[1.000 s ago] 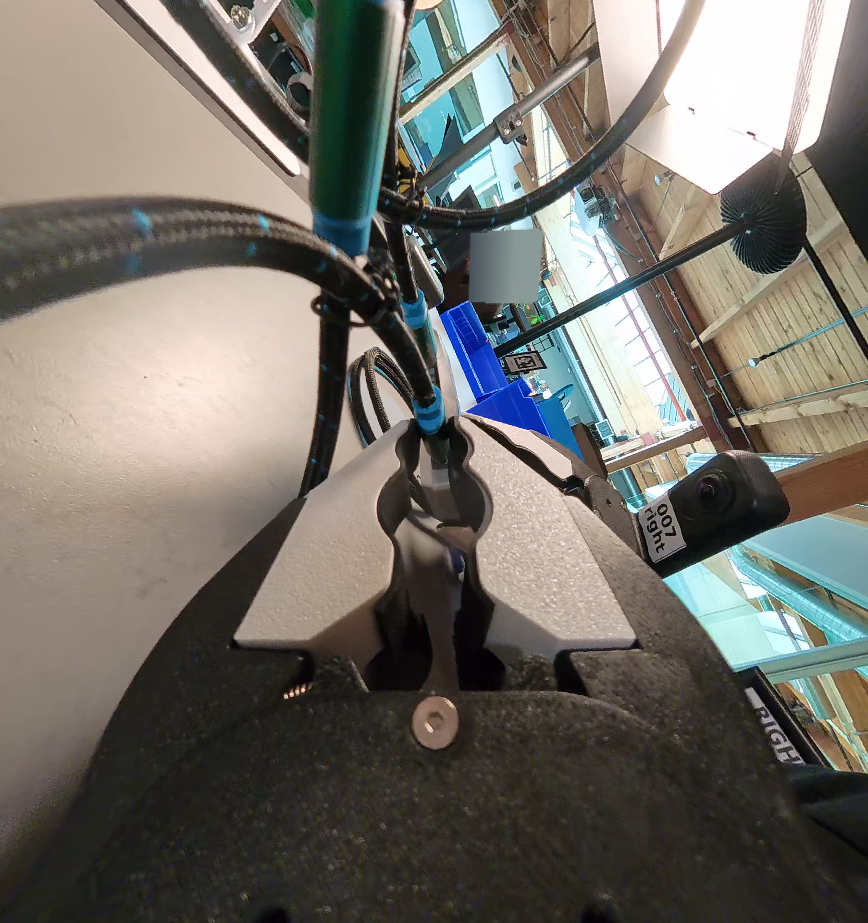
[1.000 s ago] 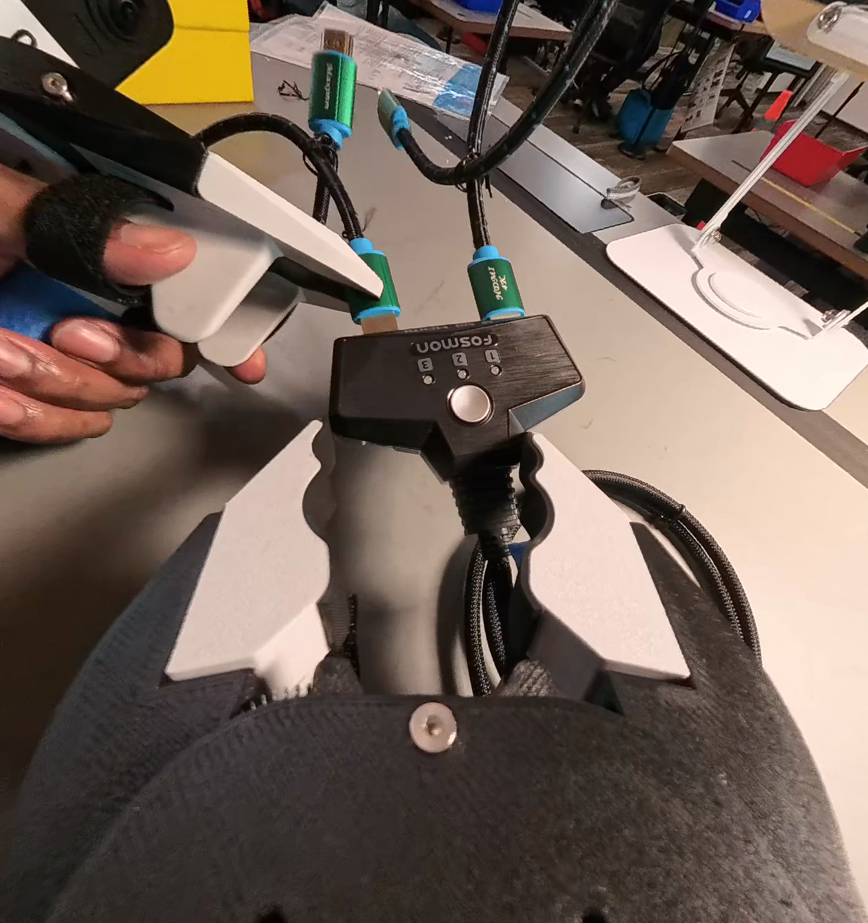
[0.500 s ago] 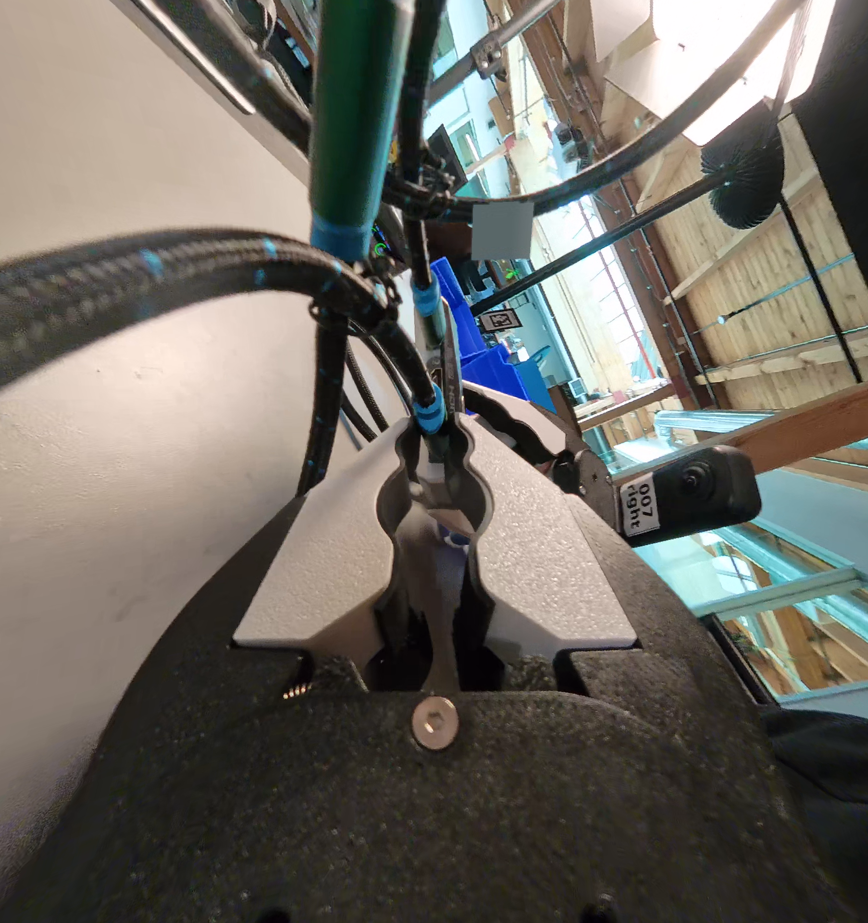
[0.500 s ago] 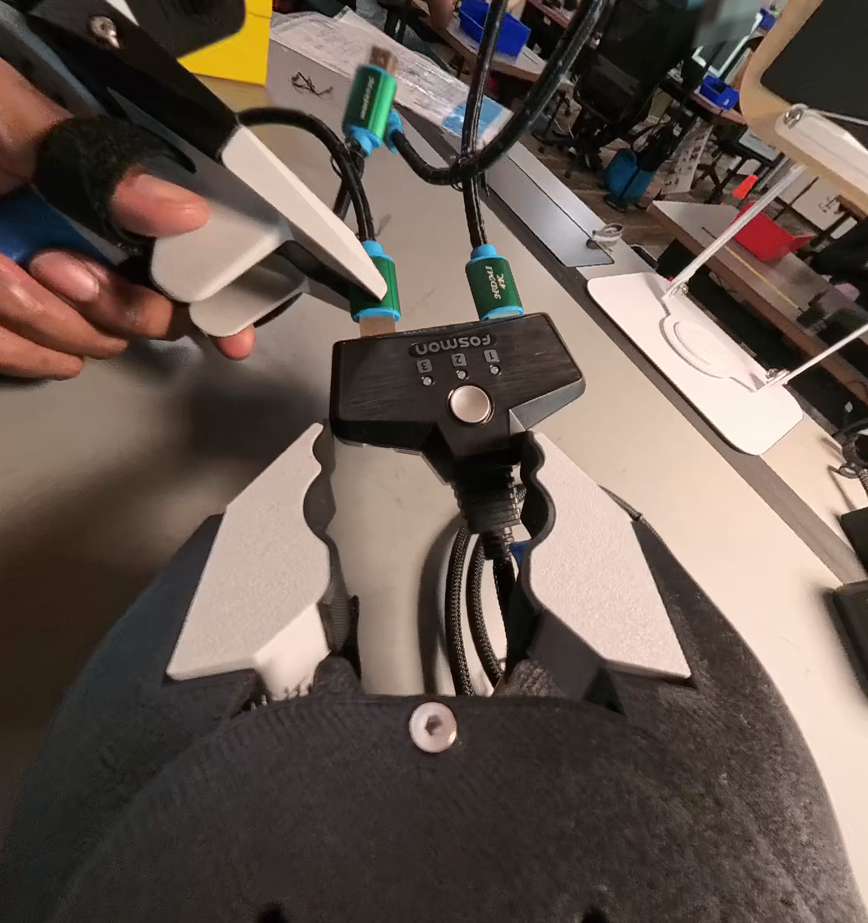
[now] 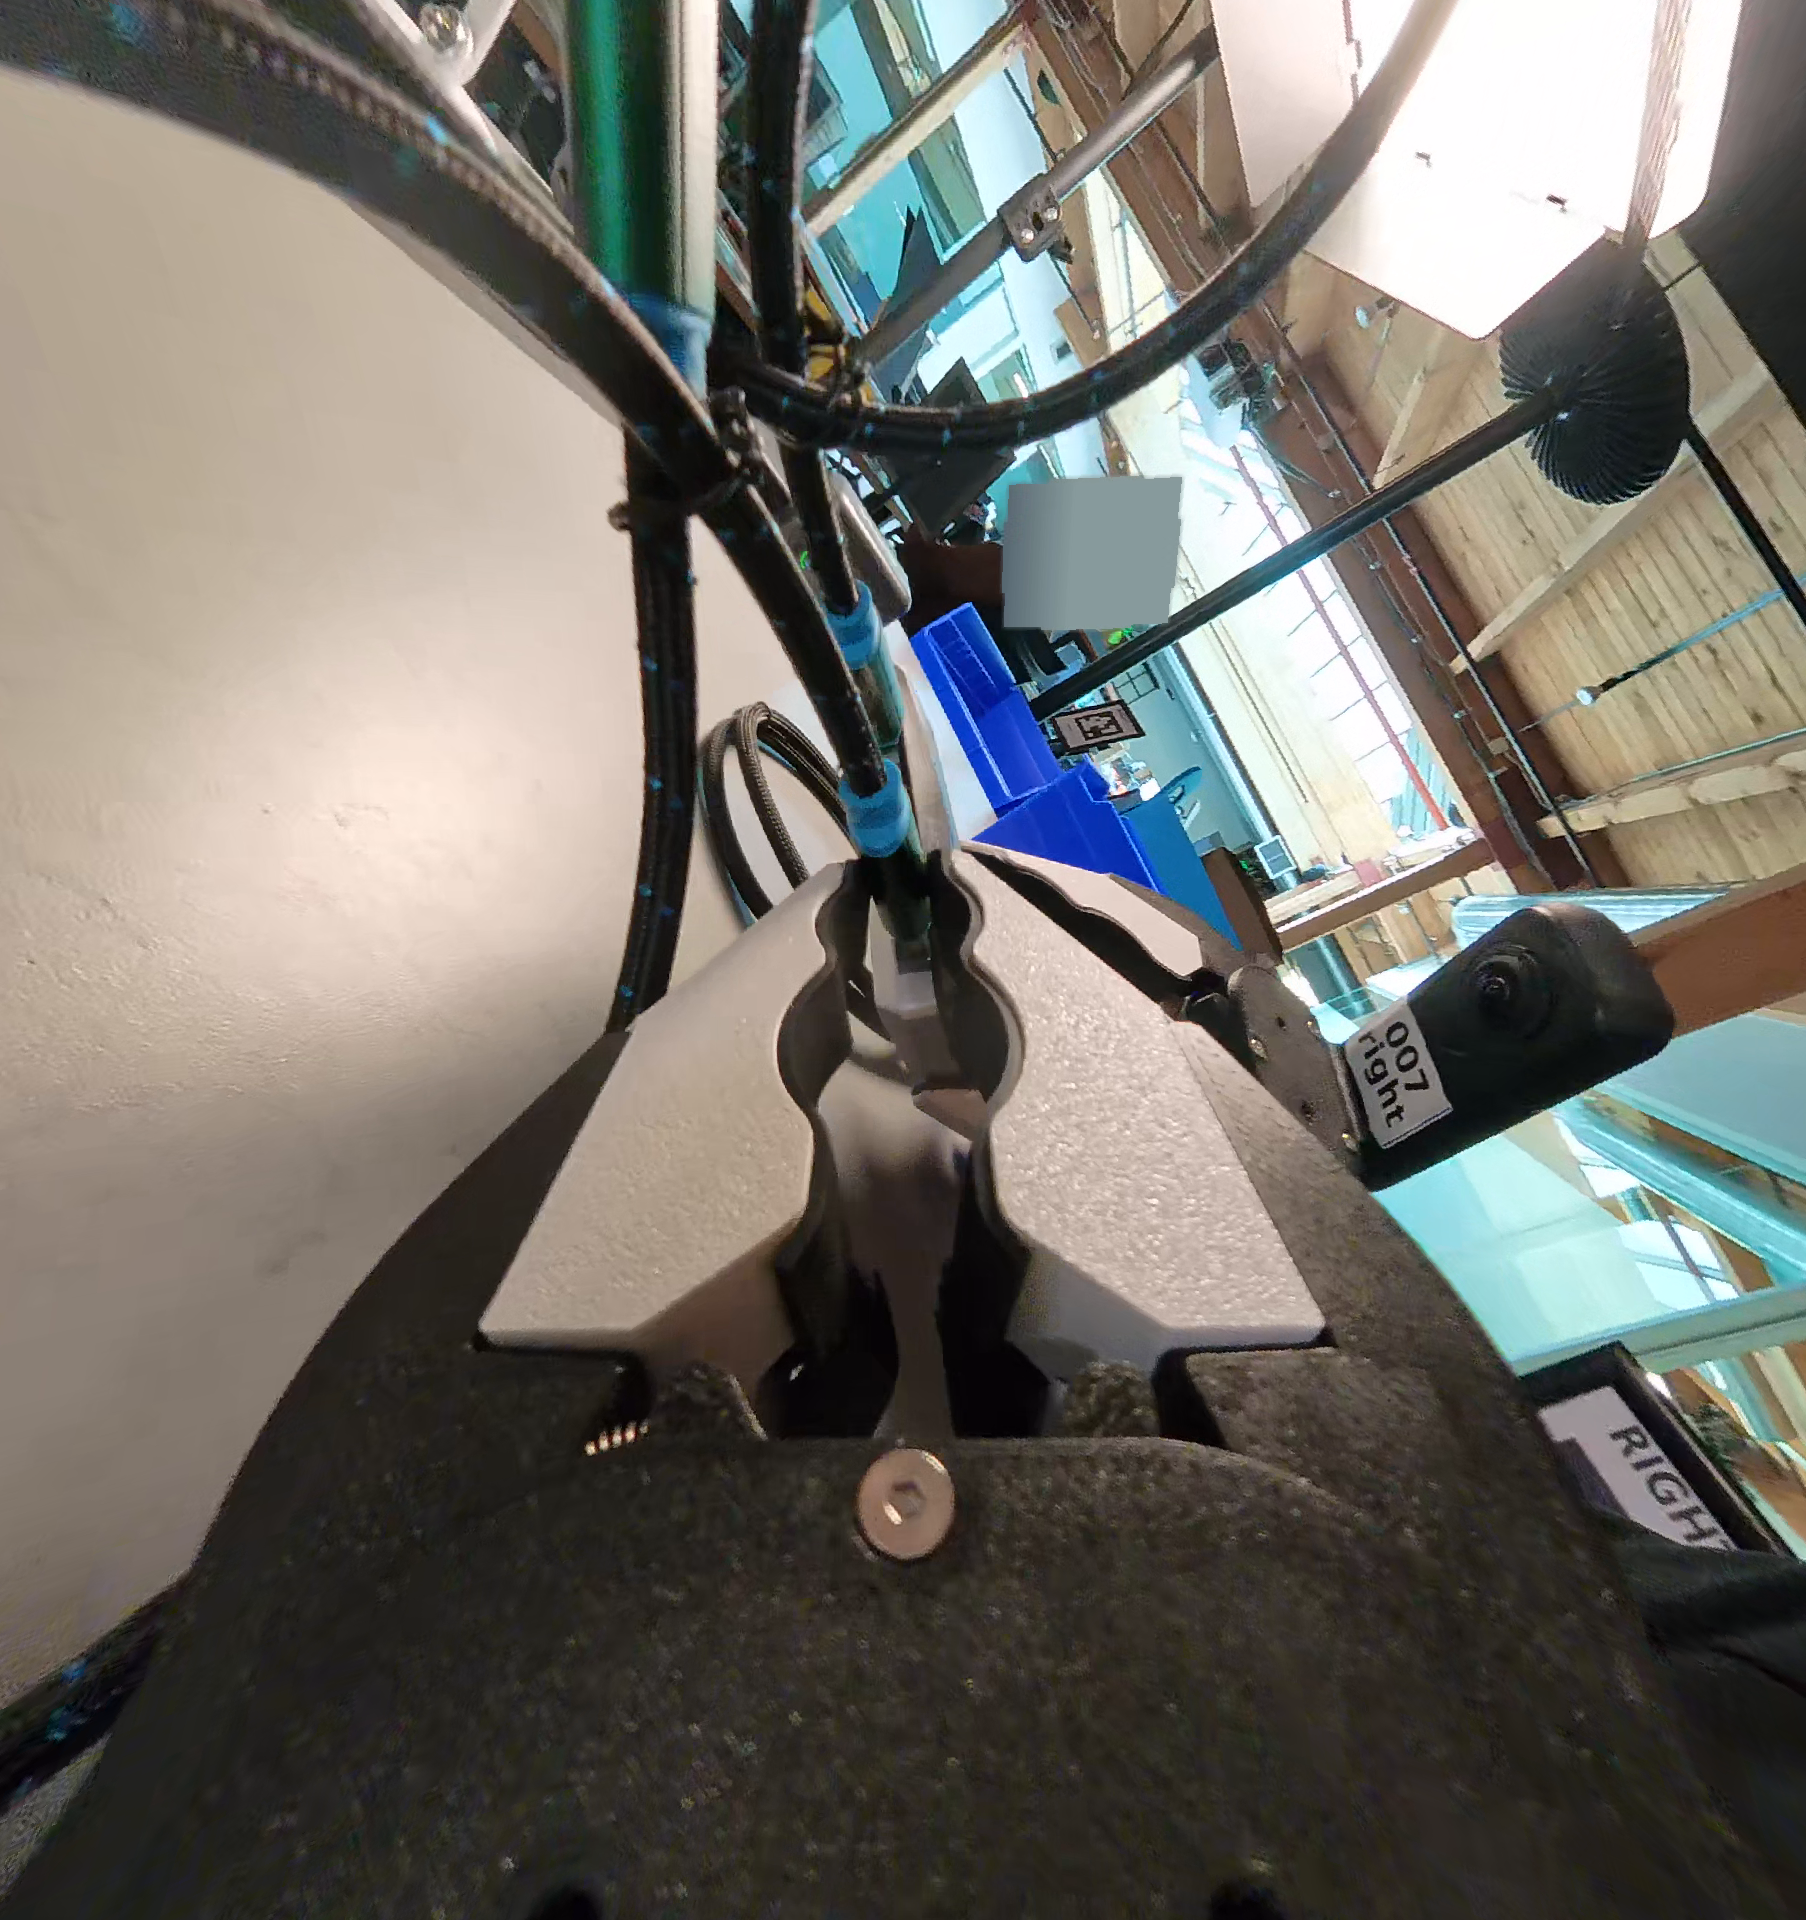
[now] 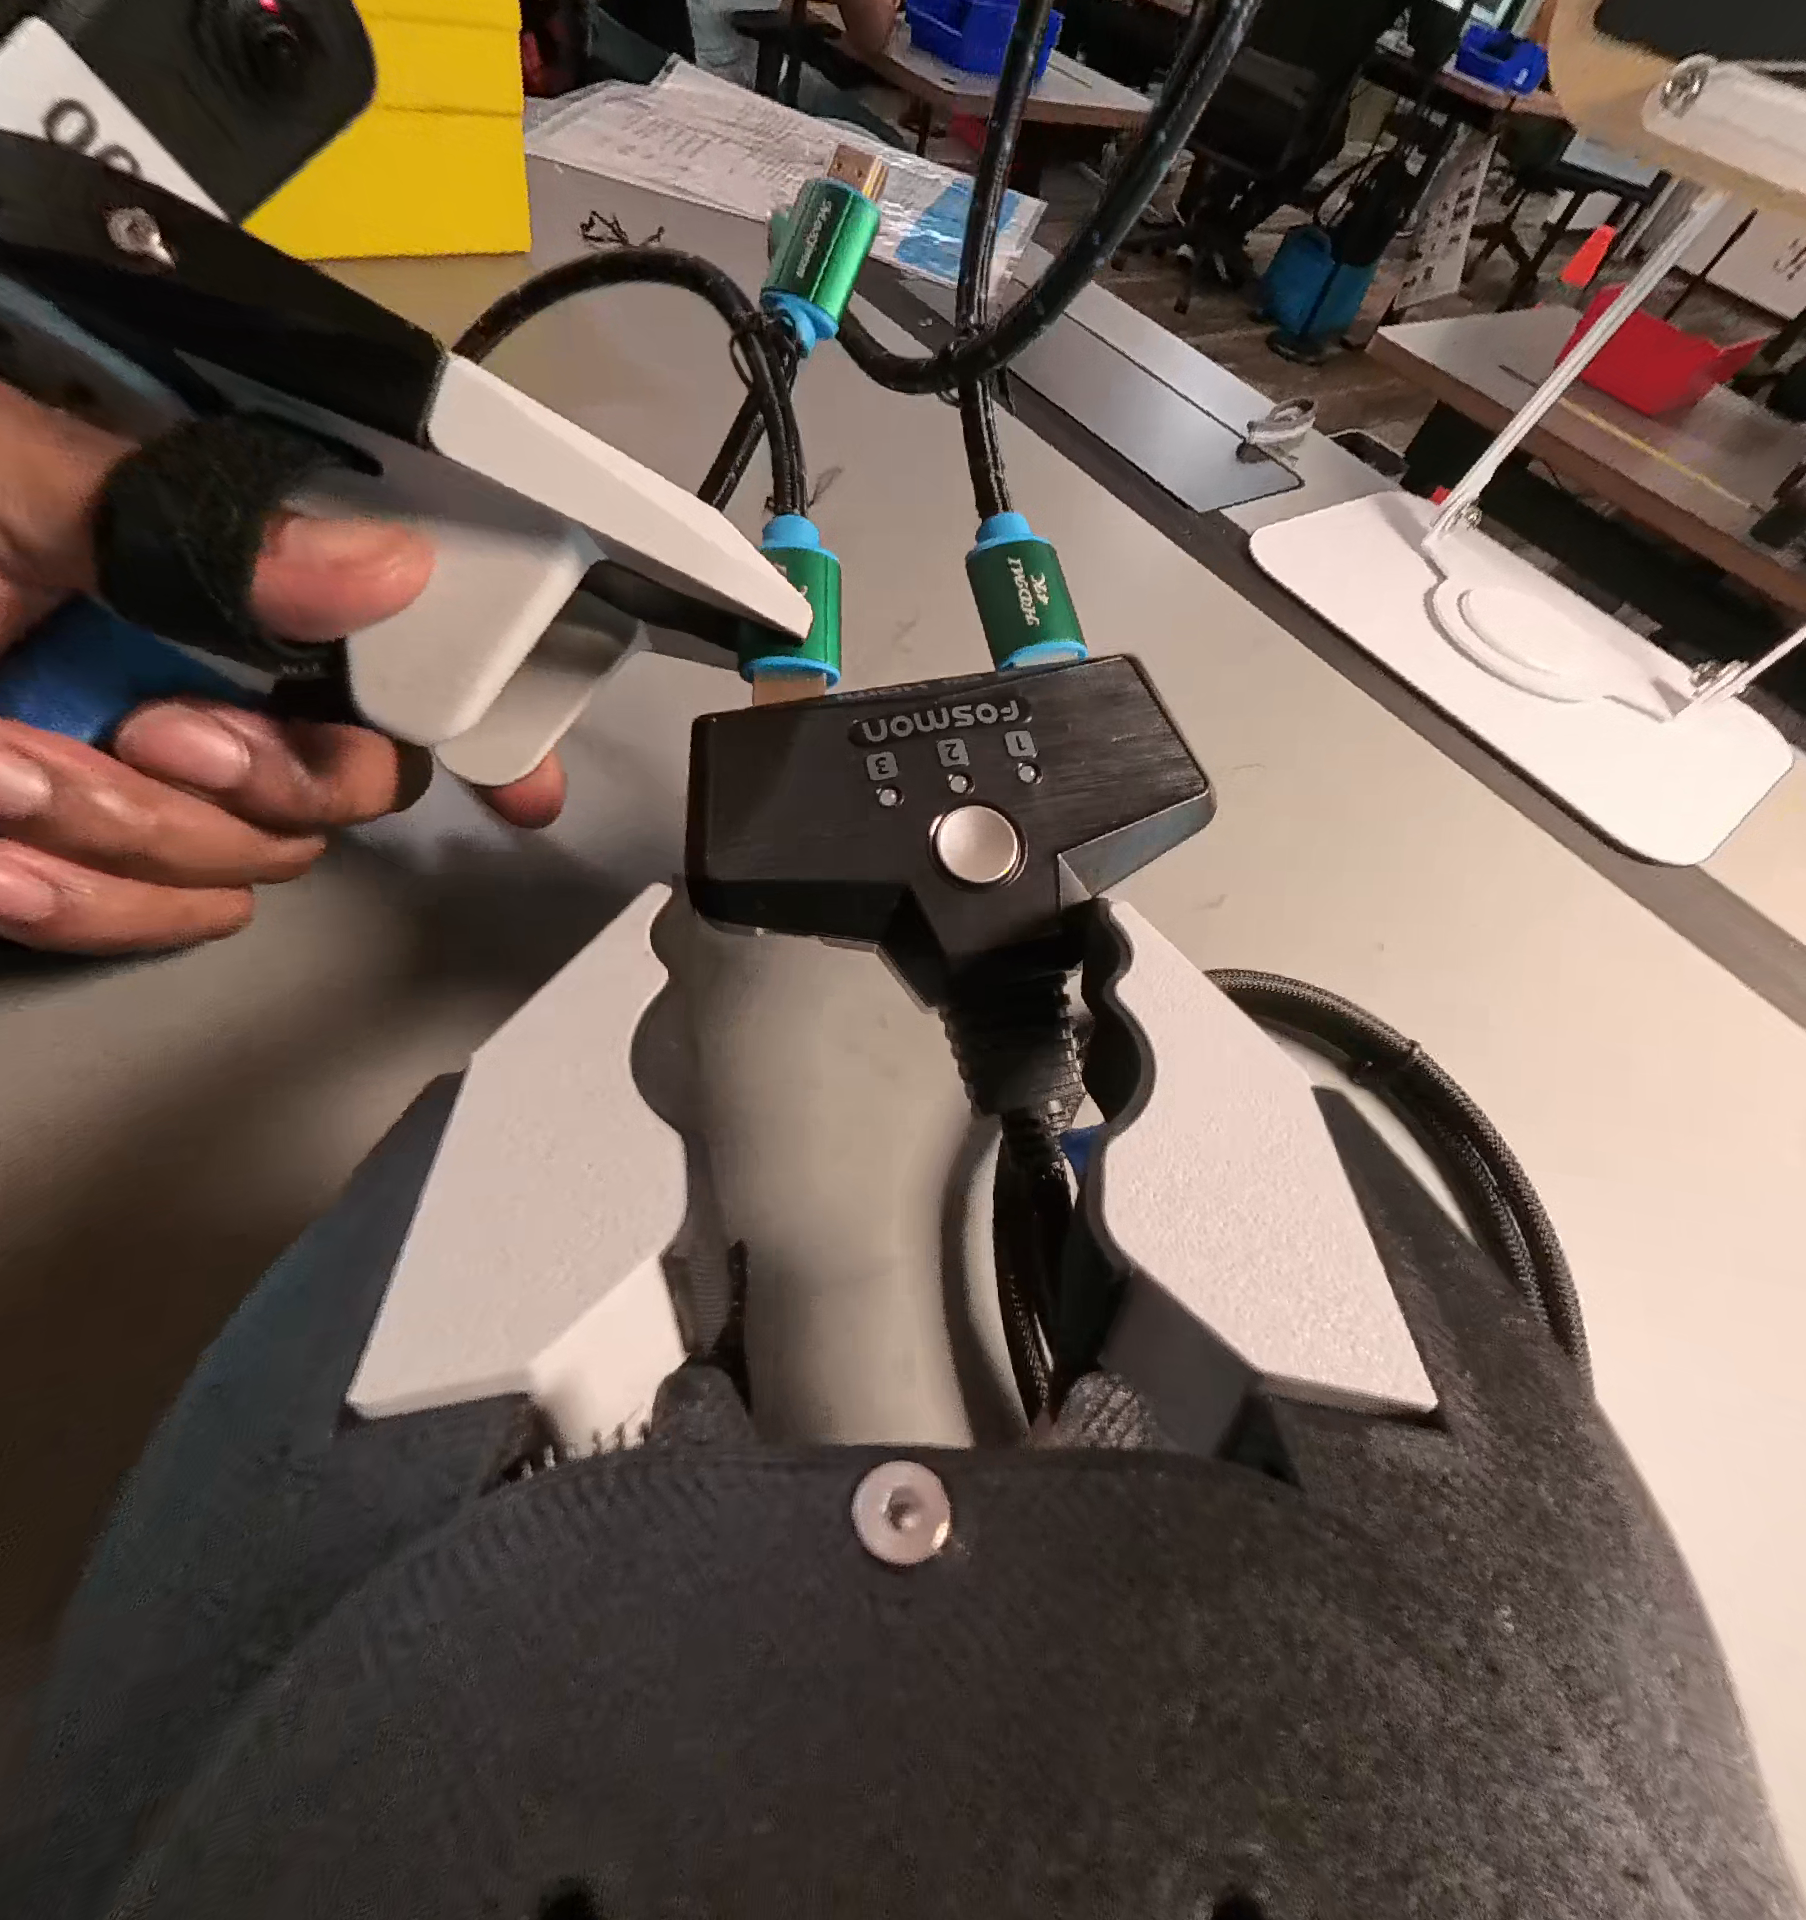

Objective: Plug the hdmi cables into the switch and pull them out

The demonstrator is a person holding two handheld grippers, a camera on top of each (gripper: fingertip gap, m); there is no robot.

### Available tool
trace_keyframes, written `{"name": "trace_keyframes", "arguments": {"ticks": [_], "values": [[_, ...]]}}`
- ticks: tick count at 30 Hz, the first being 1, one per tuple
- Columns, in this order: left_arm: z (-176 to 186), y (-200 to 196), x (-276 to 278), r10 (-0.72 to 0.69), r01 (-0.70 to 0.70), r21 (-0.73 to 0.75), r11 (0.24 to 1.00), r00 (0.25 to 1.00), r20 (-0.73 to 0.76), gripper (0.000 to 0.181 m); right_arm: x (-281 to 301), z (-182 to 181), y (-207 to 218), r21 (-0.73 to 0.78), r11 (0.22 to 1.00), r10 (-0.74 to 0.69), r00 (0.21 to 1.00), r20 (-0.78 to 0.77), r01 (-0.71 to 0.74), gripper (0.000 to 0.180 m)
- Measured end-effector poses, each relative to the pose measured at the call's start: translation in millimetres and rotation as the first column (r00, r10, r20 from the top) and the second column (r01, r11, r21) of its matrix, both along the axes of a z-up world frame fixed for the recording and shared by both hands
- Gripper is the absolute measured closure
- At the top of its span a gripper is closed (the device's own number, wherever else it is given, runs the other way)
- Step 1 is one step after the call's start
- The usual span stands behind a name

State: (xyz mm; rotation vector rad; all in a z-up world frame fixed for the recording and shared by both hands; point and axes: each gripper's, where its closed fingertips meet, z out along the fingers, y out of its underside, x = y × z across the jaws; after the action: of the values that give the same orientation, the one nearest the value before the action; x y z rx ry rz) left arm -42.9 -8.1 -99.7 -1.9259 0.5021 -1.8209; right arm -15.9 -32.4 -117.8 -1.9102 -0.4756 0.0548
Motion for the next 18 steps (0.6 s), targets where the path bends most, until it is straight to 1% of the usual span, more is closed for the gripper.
{"name": "trace_keyframes", "arguments": {"ticks": [4,10,12,14,17,18], "values": [[-1.8,1.4,-0.6,0.022,-0.021,0.031,0.999,0.999,-0.024,0.166,-1.3,-2.4,0.5,-0.018,1.000,-0.015,0.999,-0.029,0.015,0.104],[-3.2,4.0,-1.8,0.026,-0.026,-0.029,0.999,1.000,-0.011,0.166,-0.4,-3.5,2.2,-0.038,0.997,-0.065,0.996,-0.067,0.062,0.105],[-0.9,5.0,-3.4,0.052,-0.052,0.007,0.999,0.999,-0.010,0.167,-0.2,-4.0,3.1,-0.043,0.996,-0.083,0.993,-0.080,0.080,0.105],[-0.3,4.0,-3.5,0.058,-0.057,0.043,0.997,0.998,-0.023,0.167,0.8,-4.1,3.1,-0.035,0.997,-0.071,0.994,-0.081,0.069,0.105],[-2.3,3.8,-2.3,0.024,-0.024,-0.024,0.999,1.000,-0.006,0.167,0.5,-3.0,2.8,-0.026,0.998,-0.055,0.995,-0.081,0.053,0.105],[-2.7,3.9,-2.4,0.020,-0.020,-0.024,0.999,1.000,-0.010,0.167,0.3,-2.5,2.8,-0.018,0.998,-0.056,0.996,-0.069,0.055,0.105]]}}
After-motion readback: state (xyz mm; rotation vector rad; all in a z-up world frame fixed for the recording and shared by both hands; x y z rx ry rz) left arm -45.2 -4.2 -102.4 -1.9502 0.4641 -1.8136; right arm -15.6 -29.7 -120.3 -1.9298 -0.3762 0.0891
